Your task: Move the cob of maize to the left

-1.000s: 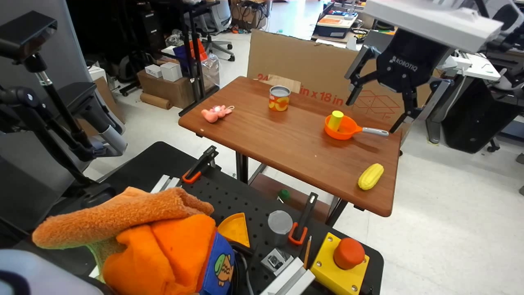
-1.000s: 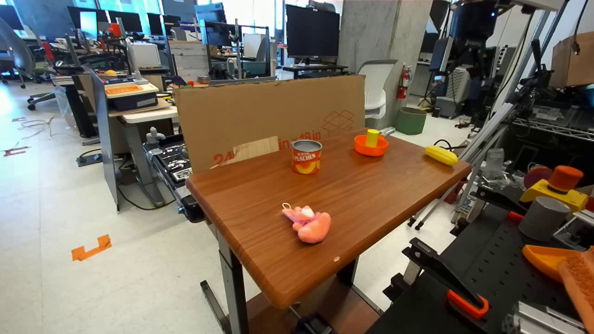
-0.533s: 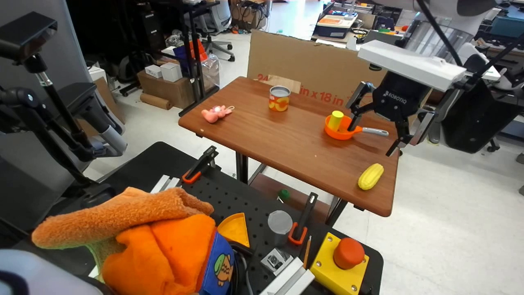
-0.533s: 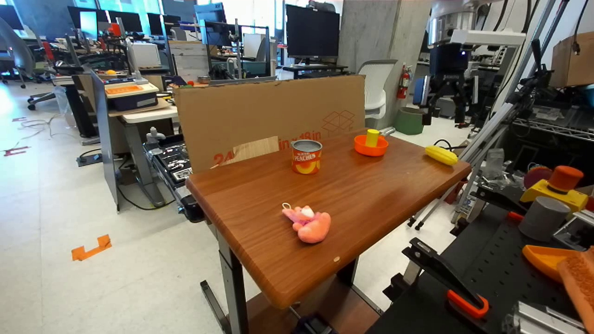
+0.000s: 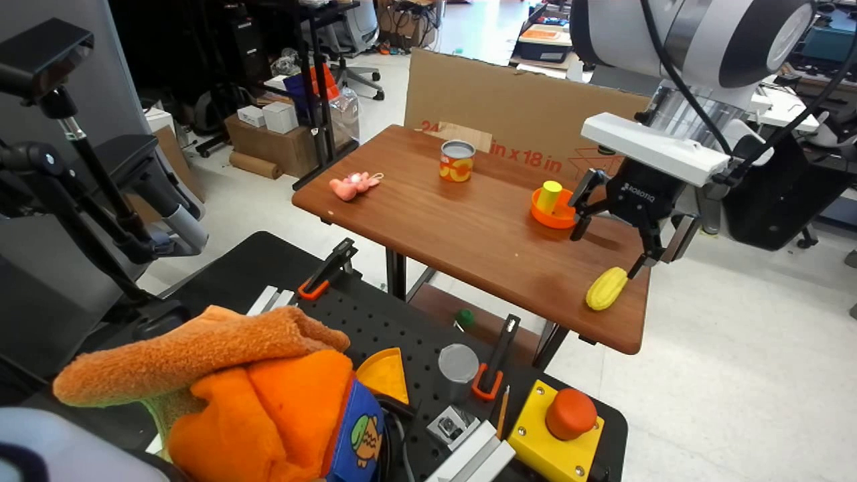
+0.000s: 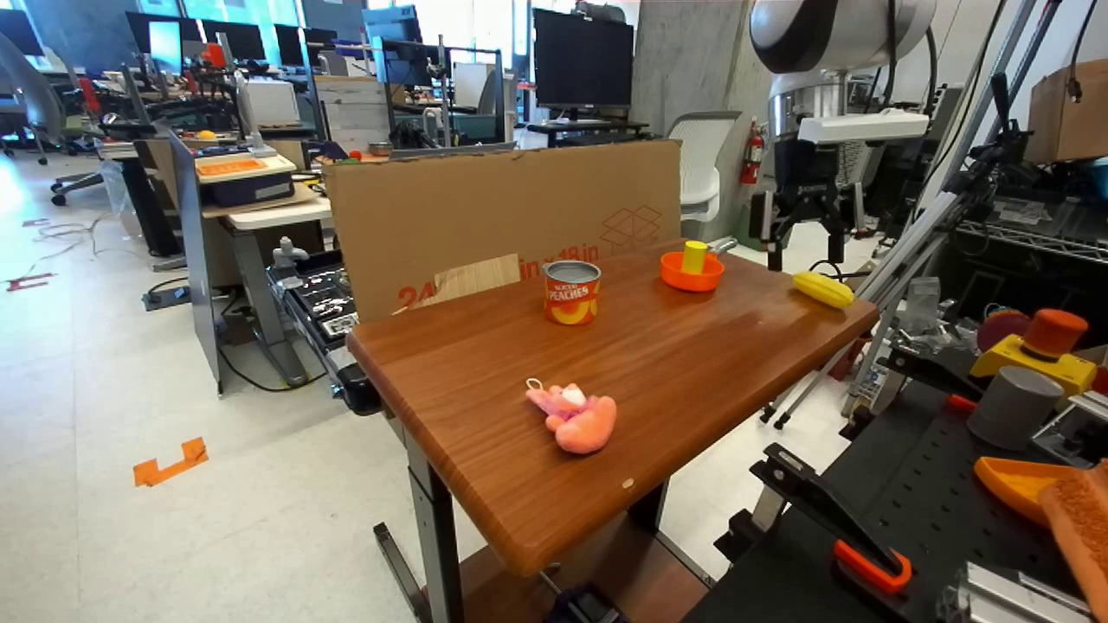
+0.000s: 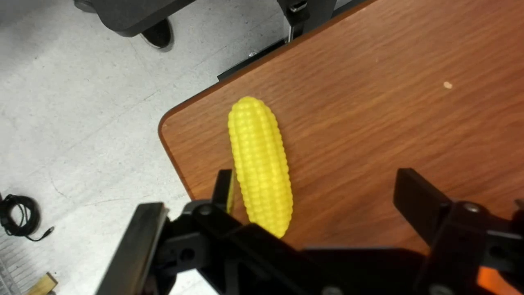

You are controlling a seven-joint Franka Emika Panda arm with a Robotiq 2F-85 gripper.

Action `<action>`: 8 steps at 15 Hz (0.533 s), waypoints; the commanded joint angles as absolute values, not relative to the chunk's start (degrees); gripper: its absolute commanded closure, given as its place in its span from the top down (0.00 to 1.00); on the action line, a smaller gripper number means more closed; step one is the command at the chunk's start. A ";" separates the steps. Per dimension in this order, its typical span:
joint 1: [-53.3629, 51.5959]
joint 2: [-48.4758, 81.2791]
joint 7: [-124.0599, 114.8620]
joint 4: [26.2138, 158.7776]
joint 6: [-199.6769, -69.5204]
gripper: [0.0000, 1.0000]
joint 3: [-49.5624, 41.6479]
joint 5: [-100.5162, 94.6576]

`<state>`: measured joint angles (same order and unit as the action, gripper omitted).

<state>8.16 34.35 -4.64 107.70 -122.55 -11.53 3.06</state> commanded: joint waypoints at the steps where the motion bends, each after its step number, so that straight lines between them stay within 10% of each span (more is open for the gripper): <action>1: 8.67 38.58 -6.85 103.35 -121.06 0.93 -11.39 0.93; 2: 8.60 39.43 -7.25 102.72 -120.84 0.74 -11.48 0.54; 8: 8.00 42.75 -10.01 100.36 -120.61 0.33 -12.09 -1.48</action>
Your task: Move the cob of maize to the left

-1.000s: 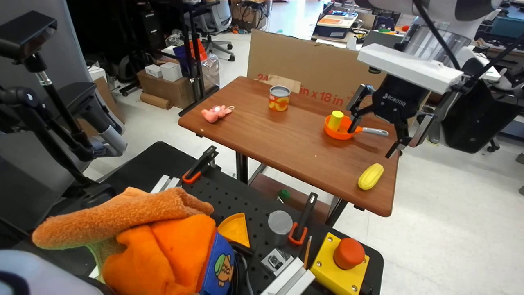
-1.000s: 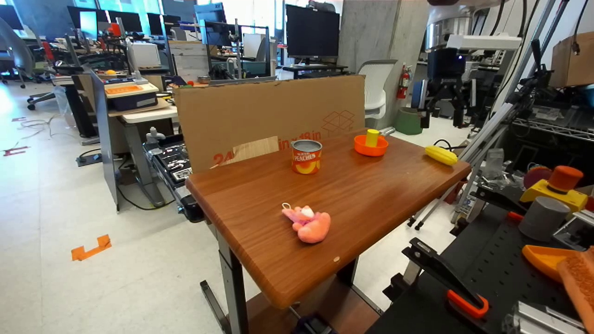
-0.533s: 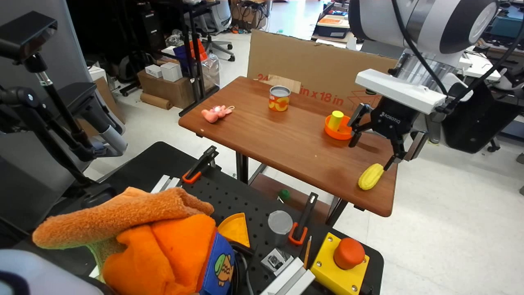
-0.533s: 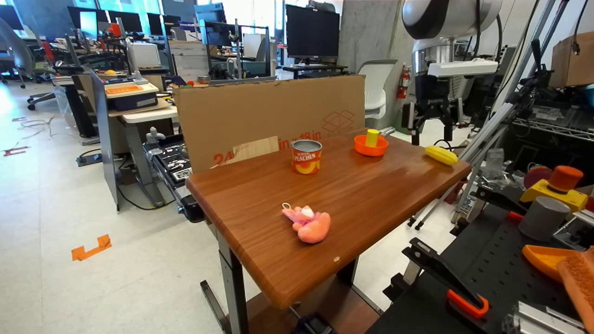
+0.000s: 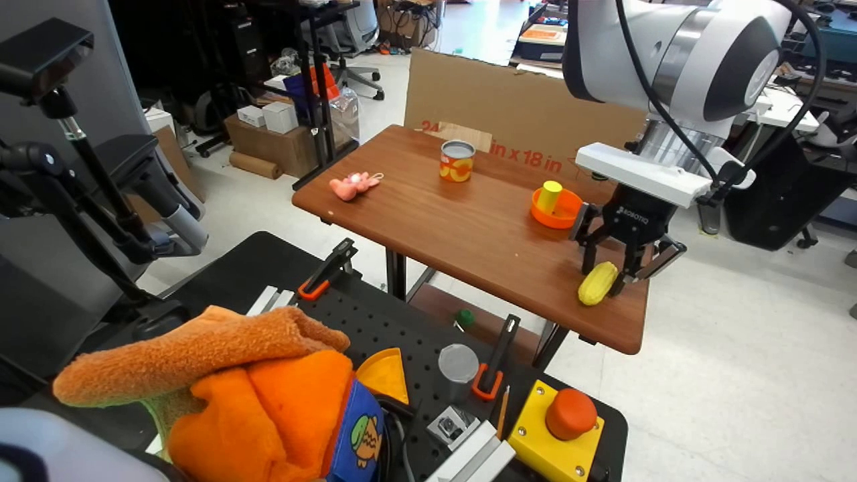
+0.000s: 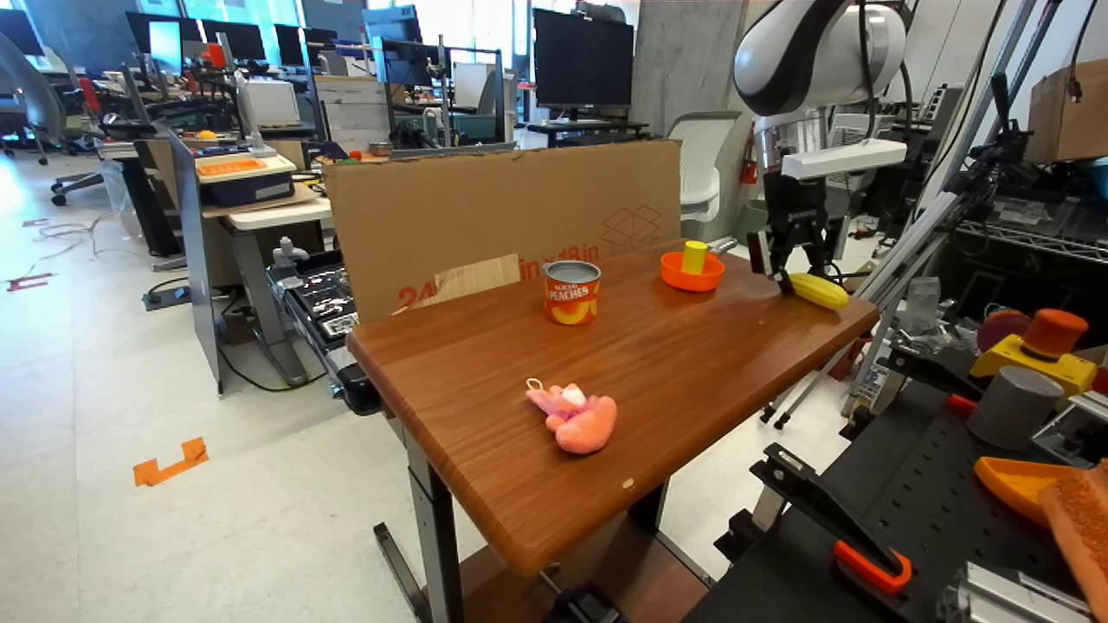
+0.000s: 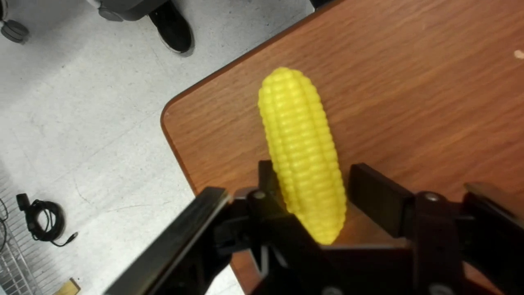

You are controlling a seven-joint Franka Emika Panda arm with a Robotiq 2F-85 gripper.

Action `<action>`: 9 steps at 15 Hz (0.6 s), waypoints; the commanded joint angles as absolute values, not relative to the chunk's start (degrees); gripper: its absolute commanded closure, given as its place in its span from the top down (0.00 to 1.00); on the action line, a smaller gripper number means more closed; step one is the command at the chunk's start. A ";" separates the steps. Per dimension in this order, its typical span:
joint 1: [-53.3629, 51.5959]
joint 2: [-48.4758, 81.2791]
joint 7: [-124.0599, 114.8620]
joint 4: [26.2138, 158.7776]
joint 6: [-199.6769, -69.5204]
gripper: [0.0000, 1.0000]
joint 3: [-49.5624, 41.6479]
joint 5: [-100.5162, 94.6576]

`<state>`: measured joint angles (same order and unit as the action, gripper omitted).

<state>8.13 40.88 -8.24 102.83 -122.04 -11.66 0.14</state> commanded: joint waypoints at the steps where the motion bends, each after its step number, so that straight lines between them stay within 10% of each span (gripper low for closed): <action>1: 8.05 42.33 -10.16 100.41 -120.46 0.27 -12.00 -1.44; 9: 6.34 28.92 -5.48 110.61 -126.36 0.19 -8.52 -1.27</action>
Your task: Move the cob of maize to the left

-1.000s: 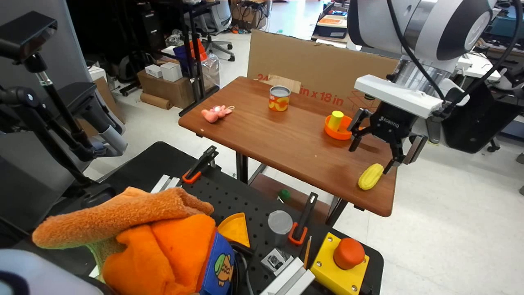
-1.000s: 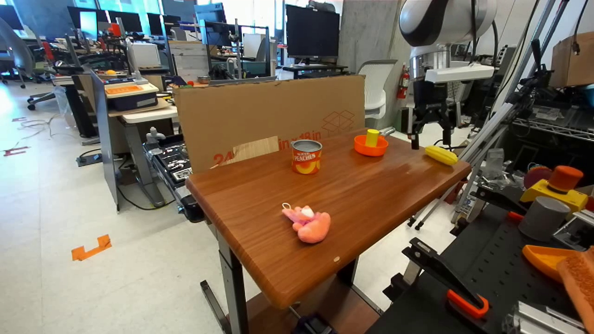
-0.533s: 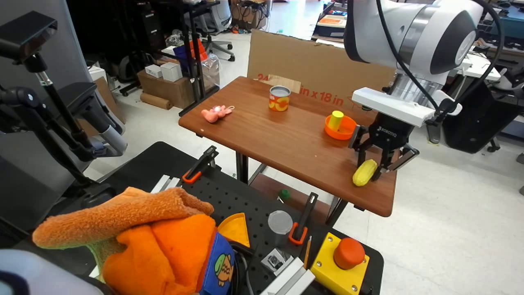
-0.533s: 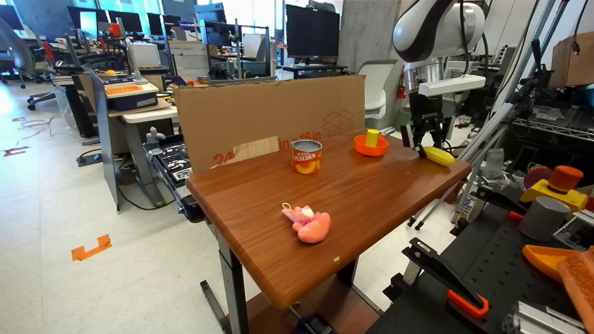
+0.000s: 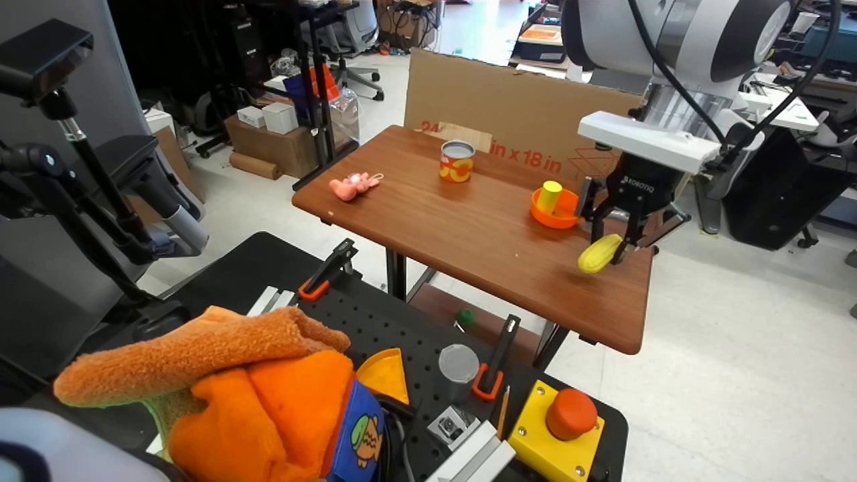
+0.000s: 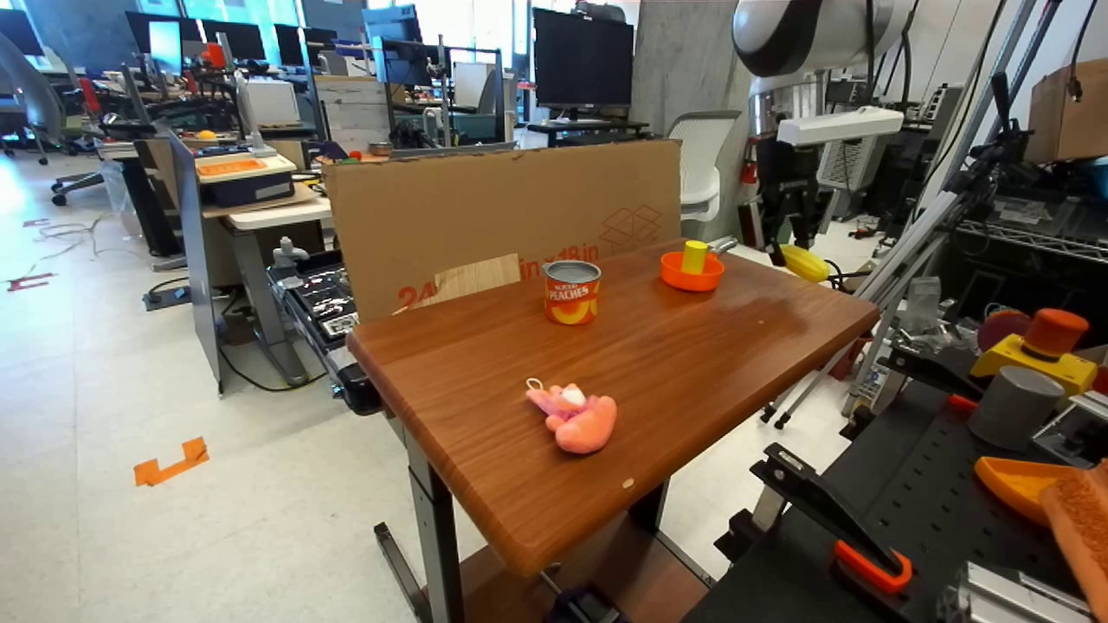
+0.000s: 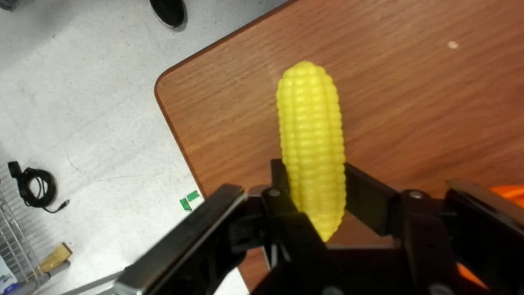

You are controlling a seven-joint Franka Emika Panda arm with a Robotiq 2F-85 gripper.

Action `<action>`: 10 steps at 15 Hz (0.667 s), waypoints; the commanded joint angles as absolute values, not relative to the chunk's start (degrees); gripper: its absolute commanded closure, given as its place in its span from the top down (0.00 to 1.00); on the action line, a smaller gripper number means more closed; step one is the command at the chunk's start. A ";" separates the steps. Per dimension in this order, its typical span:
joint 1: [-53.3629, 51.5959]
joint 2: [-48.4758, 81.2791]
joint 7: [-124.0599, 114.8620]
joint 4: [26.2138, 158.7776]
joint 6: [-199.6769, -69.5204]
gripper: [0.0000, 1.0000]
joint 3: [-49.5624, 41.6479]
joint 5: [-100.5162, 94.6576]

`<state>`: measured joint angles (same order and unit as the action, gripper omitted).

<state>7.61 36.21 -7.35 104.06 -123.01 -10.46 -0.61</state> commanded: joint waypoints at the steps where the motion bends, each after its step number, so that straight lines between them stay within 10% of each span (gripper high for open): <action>1: 5.89 27.31 -4.78 111.79 -126.80 0.19 -7.68 -1.12; 10: -1.71 25.78 -3.28 117.37 -132.62 0.19 0.51 -0.96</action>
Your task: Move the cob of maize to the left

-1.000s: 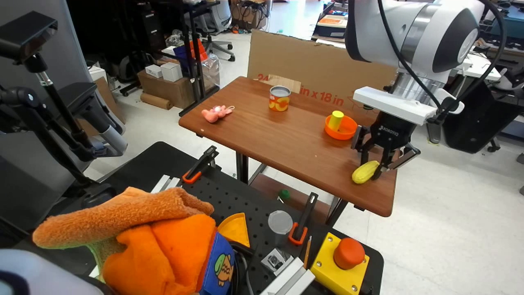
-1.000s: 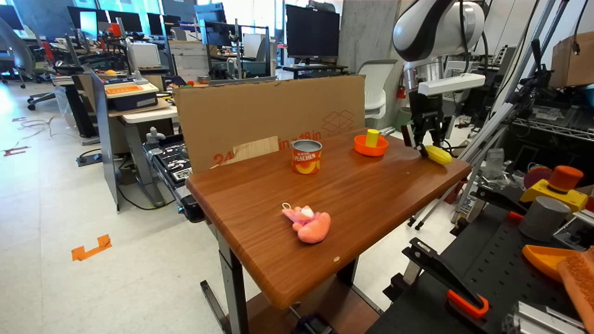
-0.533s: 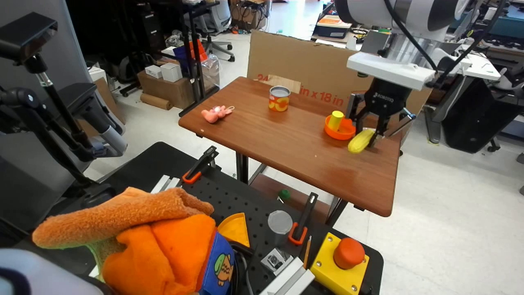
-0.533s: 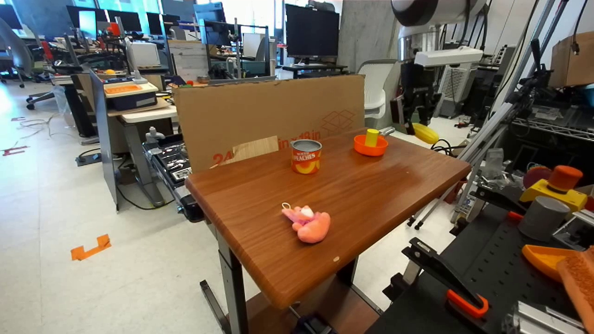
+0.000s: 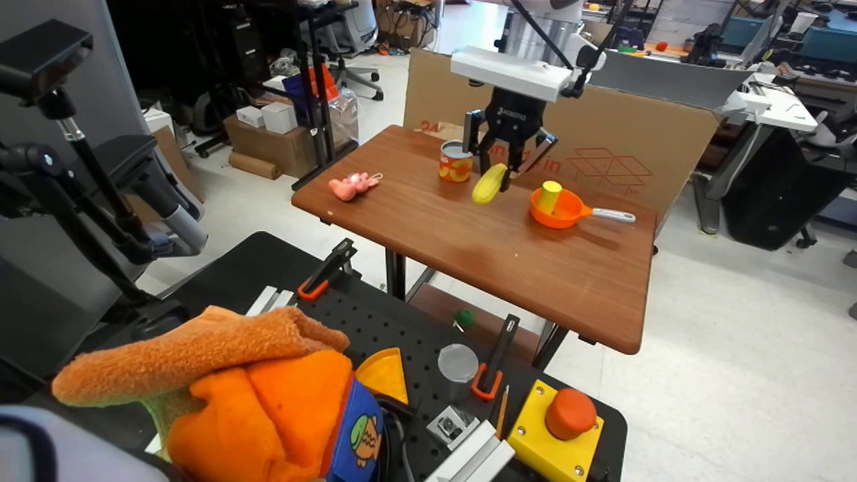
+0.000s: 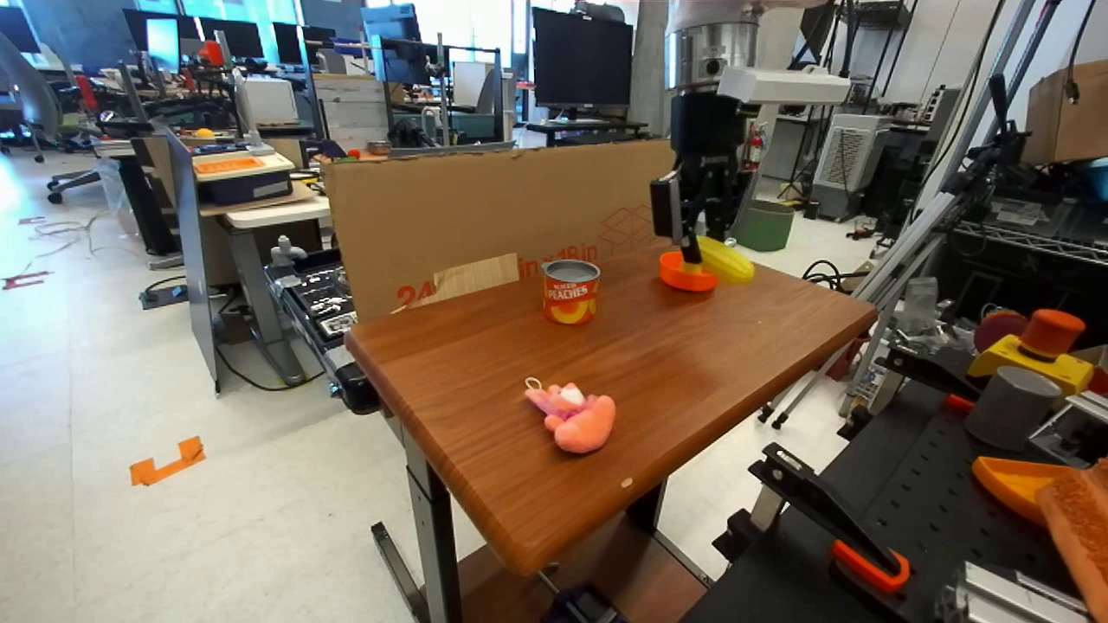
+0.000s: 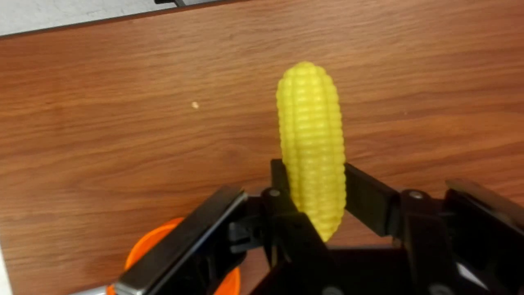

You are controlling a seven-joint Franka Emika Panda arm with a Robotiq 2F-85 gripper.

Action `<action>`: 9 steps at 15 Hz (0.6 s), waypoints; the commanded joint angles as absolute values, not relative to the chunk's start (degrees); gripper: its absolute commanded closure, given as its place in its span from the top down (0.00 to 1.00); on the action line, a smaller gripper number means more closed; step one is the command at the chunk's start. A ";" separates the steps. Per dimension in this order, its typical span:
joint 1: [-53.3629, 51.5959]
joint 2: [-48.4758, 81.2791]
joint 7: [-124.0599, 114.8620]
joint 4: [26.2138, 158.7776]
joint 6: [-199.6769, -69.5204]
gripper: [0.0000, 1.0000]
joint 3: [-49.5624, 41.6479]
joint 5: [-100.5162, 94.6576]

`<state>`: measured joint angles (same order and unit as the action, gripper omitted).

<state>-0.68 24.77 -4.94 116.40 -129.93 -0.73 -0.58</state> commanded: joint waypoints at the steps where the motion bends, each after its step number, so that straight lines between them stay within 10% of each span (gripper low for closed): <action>1: -2.17 26.67 -2.96 117.01 -132.63 0.19 0.89 -1.07; 9: -3.86 34.44 -2.53 113.47 -131.34 0.19 0.65 -2.81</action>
